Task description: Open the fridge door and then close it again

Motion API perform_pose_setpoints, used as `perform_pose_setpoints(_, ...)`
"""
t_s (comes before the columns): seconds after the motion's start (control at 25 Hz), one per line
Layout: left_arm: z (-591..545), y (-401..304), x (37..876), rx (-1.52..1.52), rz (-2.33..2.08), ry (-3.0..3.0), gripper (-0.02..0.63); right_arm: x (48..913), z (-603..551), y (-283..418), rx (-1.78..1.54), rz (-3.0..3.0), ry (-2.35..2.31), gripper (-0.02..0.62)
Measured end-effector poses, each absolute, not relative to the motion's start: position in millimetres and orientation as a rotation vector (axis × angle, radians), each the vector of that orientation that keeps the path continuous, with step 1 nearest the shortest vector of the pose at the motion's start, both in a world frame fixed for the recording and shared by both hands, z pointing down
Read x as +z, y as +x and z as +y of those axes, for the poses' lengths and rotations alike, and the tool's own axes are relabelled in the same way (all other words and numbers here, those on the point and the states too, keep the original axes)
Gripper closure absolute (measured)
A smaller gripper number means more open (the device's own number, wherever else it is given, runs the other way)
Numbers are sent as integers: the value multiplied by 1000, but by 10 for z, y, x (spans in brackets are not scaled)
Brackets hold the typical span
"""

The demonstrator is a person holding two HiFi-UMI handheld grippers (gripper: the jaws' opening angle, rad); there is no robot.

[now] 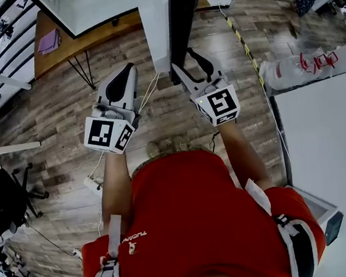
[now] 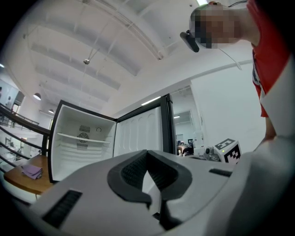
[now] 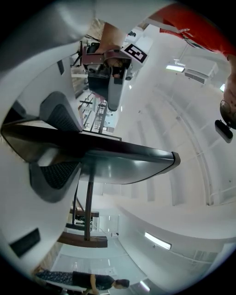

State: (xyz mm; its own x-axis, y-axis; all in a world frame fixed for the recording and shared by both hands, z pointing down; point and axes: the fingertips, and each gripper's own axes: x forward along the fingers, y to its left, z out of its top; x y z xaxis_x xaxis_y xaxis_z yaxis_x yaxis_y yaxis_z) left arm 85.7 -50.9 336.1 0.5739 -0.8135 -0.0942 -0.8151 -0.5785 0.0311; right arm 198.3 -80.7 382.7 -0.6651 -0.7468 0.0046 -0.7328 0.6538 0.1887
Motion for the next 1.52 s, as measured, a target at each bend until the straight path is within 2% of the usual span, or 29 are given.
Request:
perform_pose_setpoints(0.92, -375, 599, 3326, 139, 1672, -2616, 597, 3715, -804, 1769, -256, -2968, 1098, 379)
perform_pose_setpoints(1.52, -533, -218, 3315, 197, 1673, -2590, 597, 3667, -805, 856, -288, -2888, 1079, 339)
